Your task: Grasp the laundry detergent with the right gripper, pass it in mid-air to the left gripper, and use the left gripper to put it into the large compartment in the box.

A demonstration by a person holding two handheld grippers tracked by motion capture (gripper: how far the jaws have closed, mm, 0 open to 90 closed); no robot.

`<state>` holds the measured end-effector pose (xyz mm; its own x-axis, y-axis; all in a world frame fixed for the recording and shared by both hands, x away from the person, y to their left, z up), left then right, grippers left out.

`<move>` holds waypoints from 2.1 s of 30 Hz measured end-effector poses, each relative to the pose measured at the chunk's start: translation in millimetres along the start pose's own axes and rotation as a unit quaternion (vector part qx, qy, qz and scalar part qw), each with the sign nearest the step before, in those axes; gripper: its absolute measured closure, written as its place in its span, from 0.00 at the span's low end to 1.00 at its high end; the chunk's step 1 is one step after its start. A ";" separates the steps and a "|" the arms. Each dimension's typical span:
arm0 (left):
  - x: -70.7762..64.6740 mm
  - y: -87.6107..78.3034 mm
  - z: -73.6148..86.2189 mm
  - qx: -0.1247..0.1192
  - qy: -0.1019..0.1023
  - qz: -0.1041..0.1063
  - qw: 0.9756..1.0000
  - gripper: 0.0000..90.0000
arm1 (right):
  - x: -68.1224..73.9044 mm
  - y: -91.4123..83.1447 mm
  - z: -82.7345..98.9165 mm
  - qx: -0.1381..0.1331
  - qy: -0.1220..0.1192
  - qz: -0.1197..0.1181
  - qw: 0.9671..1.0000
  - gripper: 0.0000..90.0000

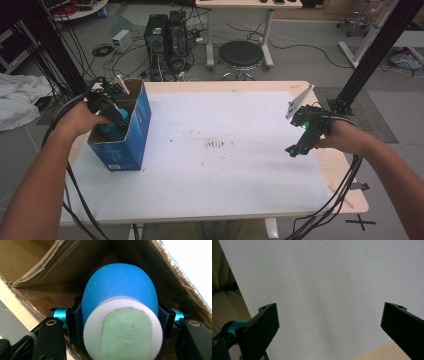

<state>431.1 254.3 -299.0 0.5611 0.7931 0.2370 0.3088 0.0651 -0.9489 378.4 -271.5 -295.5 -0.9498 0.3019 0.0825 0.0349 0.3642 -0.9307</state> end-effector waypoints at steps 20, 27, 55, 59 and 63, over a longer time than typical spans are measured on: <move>6.9 -3.1 2.3 -0.018 -0.029 0.023 0.999 0.36 | 2.7 -2.2 0.2 -0.009 -0.004 -0.001 1.000 0.01; 13.5 -16.6 8.4 -0.042 -0.048 0.024 0.998 0.32 | 4.7 -2.9 -0.6 -0.010 -0.004 0.001 1.000 0.01; 15.8 -105.2 17.3 -0.121 -0.073 0.012 0.990 0.25 | 11.3 -10.5 2.6 -0.021 -0.001 0.012 1.000 0.01; -1.6 -113.0 7.8 -0.126 -0.041 0.034 0.991 0.25 | 11.9 -11.6 3.2 -0.021 -0.002 0.014 1.000 0.01; -23.0 -115.0 -4.7 -0.131 0.004 0.049 0.990 0.25 | 12.6 -11.6 3.1 -0.021 0.000 0.015 1.000 0.01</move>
<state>386.3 225.7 -194.3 0.6035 0.7834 0.1485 0.4407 -0.1725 -0.8809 365.1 -274.6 -284.7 -0.9481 0.3131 0.0552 0.0760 0.3918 -0.9169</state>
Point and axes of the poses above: each handheld gripper's, and its own axes: y roughly forward along the jaws, z roughly out of its underside, x roughly to its left, the point moved 2 cm from there along y, roughly forward along the jaws, and after that the axes turned 9 degrees about -z, right-handed, at the moved point
